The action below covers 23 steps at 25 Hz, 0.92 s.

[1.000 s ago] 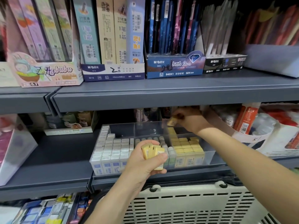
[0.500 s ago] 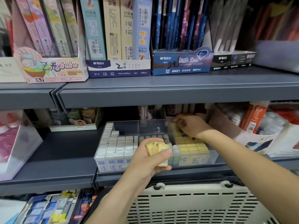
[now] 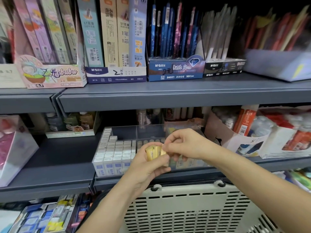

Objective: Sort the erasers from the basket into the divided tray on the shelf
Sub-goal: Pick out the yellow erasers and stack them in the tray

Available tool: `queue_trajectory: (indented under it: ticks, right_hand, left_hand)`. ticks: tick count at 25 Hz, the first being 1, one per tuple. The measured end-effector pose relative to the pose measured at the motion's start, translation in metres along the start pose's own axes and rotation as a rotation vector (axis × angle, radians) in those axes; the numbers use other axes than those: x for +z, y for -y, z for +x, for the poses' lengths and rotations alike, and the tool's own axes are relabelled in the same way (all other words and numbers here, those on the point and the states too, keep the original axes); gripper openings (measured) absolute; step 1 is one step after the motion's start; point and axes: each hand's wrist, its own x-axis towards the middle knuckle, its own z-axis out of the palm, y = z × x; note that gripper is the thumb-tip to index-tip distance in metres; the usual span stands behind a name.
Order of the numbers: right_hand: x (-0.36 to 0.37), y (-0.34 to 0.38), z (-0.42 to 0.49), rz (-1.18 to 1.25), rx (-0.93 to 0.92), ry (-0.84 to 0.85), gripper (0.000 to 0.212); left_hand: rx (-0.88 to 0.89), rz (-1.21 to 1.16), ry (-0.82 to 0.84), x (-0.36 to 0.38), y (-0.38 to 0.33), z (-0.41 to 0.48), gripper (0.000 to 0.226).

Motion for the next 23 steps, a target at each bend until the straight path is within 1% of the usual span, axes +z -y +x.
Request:
queue_trajectory:
  ticks: [2, 4, 6, 9, 11, 13, 15, 16, 18, 20, 22, 23]
  right_hand:
    - [-0.007, -0.006, -0.001, 0.143, 0.013, 0.029, 0.012]
    - [-0.015, -0.014, 0.0, 0.334, 0.025, 0.066, 0.016]
    - [-0.025, -0.021, 0.002, 0.476, 0.02, 0.094, 0.019]
    - [-0.035, -0.03, 0.006, 0.541, -0.01, 0.087, 0.032]
    - [-0.043, -0.033, 0.014, 0.506, -0.017, -0.024, 0.031]
    - [-0.054, -0.036, 0.028, 0.391, -0.029, -0.23, 0.024]
    - [-0.067, -0.038, 0.045, 0.116, -0.04, -0.404, 0.024]
    - [-0.072, -0.04, 0.052, -0.059, -0.045, -0.437, 0.024]
    - [-0.075, -0.044, 0.062, -0.361, -0.068, -0.408, 0.023]
    - [-0.071, -0.047, 0.067, -0.552, -0.082, -0.378, 0.022]
    - [-0.068, -0.049, 0.068, -0.651, -0.089, -0.382, 0.025]
    - [-0.069, -0.05, 0.069, -0.646, -0.079, -0.377, 0.026]
  left_hand:
    - [-0.016, -0.033, -0.015, 0.0, -0.001, 0.001, 0.028]
    - [-0.007, 0.008, -0.049, 0.001, -0.001, 0.002, 0.026]
    - [0.005, 0.038, -0.075, 0.0, -0.002, 0.003, 0.027]
    - [0.01, 0.046, -0.083, -0.001, -0.002, 0.003, 0.027]
    - [0.008, 0.054, -0.097, -0.001, -0.002, 0.004, 0.027]
    - [0.005, 0.068, -0.109, -0.002, -0.001, 0.004, 0.027]
    - [0.005, 0.084, -0.112, -0.002, -0.001, 0.003, 0.027]
    - [0.005, 0.093, -0.112, -0.002, -0.001, 0.003, 0.027]
    - [0.002, 0.103, -0.114, -0.003, -0.001, 0.003, 0.028]
    - [0.001, 0.111, -0.112, -0.003, -0.001, 0.004, 0.028]
    - [0.001, 0.12, -0.107, -0.003, -0.001, 0.004, 0.028]
    - [0.002, 0.123, -0.104, -0.003, 0.0, 0.004, 0.028]
